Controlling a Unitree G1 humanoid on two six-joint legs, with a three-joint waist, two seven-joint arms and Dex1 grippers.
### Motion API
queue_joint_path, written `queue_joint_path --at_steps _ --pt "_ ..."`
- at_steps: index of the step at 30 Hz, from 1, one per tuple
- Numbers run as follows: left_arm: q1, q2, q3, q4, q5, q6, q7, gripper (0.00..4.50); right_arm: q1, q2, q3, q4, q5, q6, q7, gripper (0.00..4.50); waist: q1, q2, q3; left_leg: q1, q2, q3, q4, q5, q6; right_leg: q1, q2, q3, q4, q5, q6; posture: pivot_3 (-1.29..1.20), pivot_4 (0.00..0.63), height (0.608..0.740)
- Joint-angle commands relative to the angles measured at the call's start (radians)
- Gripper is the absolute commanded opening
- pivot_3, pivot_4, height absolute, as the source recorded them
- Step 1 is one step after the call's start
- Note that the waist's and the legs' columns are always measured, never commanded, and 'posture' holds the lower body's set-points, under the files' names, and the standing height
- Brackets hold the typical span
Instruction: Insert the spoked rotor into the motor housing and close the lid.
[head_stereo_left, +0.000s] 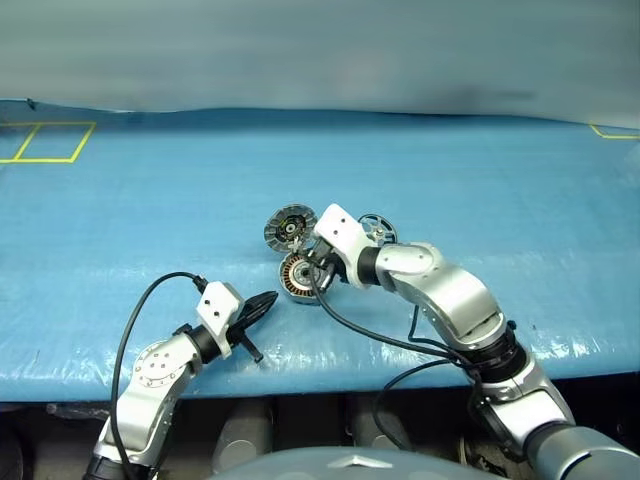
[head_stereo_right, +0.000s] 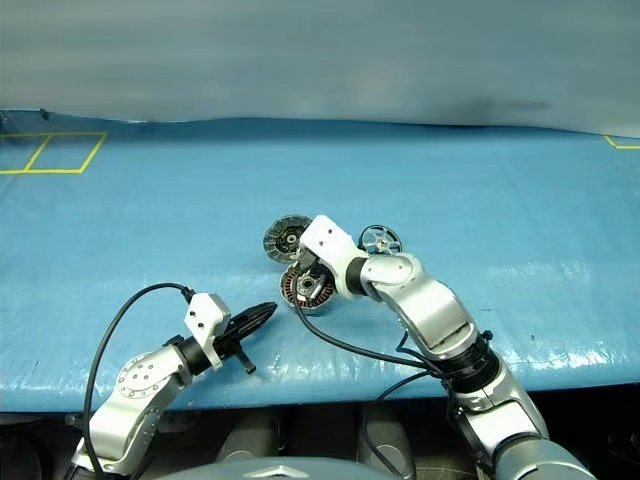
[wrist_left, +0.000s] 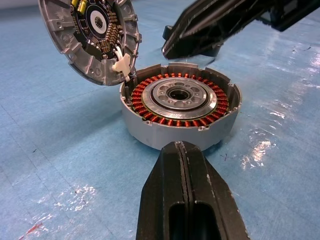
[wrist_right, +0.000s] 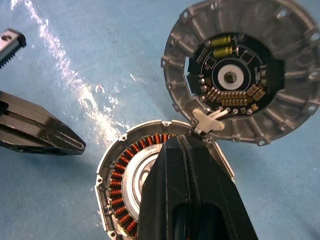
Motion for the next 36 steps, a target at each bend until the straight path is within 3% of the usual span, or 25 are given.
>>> queue_joint_path --at_steps 1,8,9,11,18,27,36 --pt "-0.011 0.009 -0.001 -0.011 -0.005 -0.009 -0.015 0.00 0.021 -0.045 -0.079 -0.086 0.044 0.015 0.021 0.04 0.001 0.000 0.000 0.000 0.000 0.000 0.000 0.000 0.000 0.000 0.000 0.000 0.000 0.000 0.000 0.00 0.150 0.740" --pt "-0.024 0.014 -0.006 -0.009 -0.001 -0.005 -0.024 0.00 0.045 -0.265 -0.164 -0.041 0.064 -0.030 0.113 0.04 0.003 0.000 0.000 0.000 0.000 0.000 0.000 0.000 0.000 0.000 -0.001 0.000 -0.001 0.000 0.000 0.00 0.150 0.740" --pt "-0.025 0.013 -0.007 -0.008 -0.002 -0.005 -0.024 0.00 0.048 -0.285 -0.171 -0.021 0.062 -0.044 0.121 0.21 0.002 0.000 0.000 0.000 0.000 0.000 0.000 0.000 0.000 0.000 -0.001 0.000 -0.001 0.000 0.000 0.00 0.150 0.740" --pt "-0.026 0.012 -0.008 -0.008 -0.002 -0.005 -0.021 0.00 0.056 -0.318 -0.171 0.015 0.046 -0.080 0.132 0.63 0.001 -0.001 0.000 0.000 0.000 0.001 0.000 0.000 0.000 0.000 0.000 0.000 -0.001 0.000 0.000 0.00 0.150 0.740" --pt "-0.022 0.009 -0.009 -0.018 -0.002 0.002 -0.013 0.00 0.037 -0.322 -0.181 0.150 -0.017 -0.153 0.079 2.91 0.002 -0.001 0.001 -0.001 0.000 0.001 0.000 0.000 0.000 0.000 0.000 0.000 -0.001 0.000 0.000 0.00 0.150 0.740" --pt "-0.021 0.006 -0.007 -0.025 -0.002 0.009 -0.008 0.00 -0.045 -0.306 -0.133 0.305 -0.079 -0.233 0.106 2.91 0.001 -0.001 0.001 0.000 0.000 0.001 0.000 0.000 0.000 0.000 0.000 0.000 -0.001 0.000 0.000 0.00 0.150 0.740" --pt "-0.020 0.003 -0.009 -0.045 -0.003 0.021 0.001 0.00 -0.107 -0.190 -0.170 0.426 -0.066 -0.165 0.061 2.91 0.001 -0.001 0.001 0.000 0.000 0.001 0.000 0.000 0.000 0.001 0.000 0.000 -0.001 0.000 0.000 0.00 0.150 0.740"
